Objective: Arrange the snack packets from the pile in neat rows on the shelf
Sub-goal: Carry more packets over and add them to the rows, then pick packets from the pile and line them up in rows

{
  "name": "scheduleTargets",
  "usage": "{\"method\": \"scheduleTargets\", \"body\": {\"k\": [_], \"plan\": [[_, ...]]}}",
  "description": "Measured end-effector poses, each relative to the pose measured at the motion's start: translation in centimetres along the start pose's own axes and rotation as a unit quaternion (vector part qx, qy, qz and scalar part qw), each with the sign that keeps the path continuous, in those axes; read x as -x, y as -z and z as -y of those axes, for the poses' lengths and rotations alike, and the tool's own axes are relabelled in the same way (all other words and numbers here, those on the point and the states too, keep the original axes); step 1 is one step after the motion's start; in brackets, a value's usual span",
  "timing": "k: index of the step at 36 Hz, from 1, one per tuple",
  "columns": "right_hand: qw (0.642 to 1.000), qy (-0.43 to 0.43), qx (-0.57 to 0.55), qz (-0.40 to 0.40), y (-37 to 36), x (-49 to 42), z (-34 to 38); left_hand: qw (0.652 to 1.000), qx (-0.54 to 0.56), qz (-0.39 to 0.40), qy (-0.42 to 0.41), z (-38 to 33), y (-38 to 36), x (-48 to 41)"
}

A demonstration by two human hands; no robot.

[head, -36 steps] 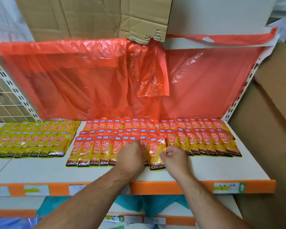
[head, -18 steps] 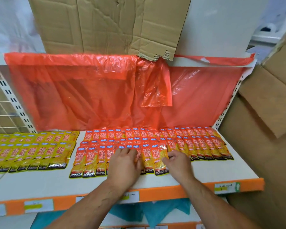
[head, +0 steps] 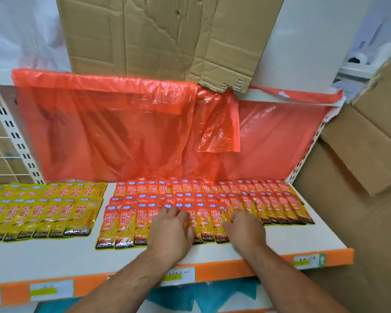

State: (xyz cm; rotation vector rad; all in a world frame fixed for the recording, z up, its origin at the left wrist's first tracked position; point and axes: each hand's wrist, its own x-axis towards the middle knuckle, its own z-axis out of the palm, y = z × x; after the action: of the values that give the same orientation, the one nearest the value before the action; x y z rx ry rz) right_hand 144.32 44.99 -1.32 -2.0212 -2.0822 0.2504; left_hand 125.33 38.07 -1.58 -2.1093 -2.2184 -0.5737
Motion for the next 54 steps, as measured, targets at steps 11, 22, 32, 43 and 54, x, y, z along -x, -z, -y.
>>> {"method": "scheduleTargets", "body": {"k": [11, 22, 32, 43, 54], "plan": [[0.997, 0.060, 0.006, -0.043, 1.0, 1.0, 1.8, 0.999, 0.036, 0.018, -0.025, 1.6, 0.9, -0.4], [0.995, 0.099, 0.000, -0.004, 0.9, 3.4, 4.9, 0.997, 0.022, -0.053, -0.050, 5.0, 1.0, -0.3], [0.987, 0.158, -0.008, 0.018, 1.6, 7.0, 6.3, 0.999, 0.022, -0.010, 0.027, 5.4, 4.2, 5.4], [0.957, 0.278, -0.044, 0.069, 0.5, 12.7, 9.5, 0.990, -0.011, -0.076, 0.120, 6.4, 8.0, 14.7], [0.927, 0.355, -0.043, 0.112, -1.7, 19.5, 18.6, 0.970, -0.034, -0.101, 0.217, 13.5, 12.0, 23.3]]}}
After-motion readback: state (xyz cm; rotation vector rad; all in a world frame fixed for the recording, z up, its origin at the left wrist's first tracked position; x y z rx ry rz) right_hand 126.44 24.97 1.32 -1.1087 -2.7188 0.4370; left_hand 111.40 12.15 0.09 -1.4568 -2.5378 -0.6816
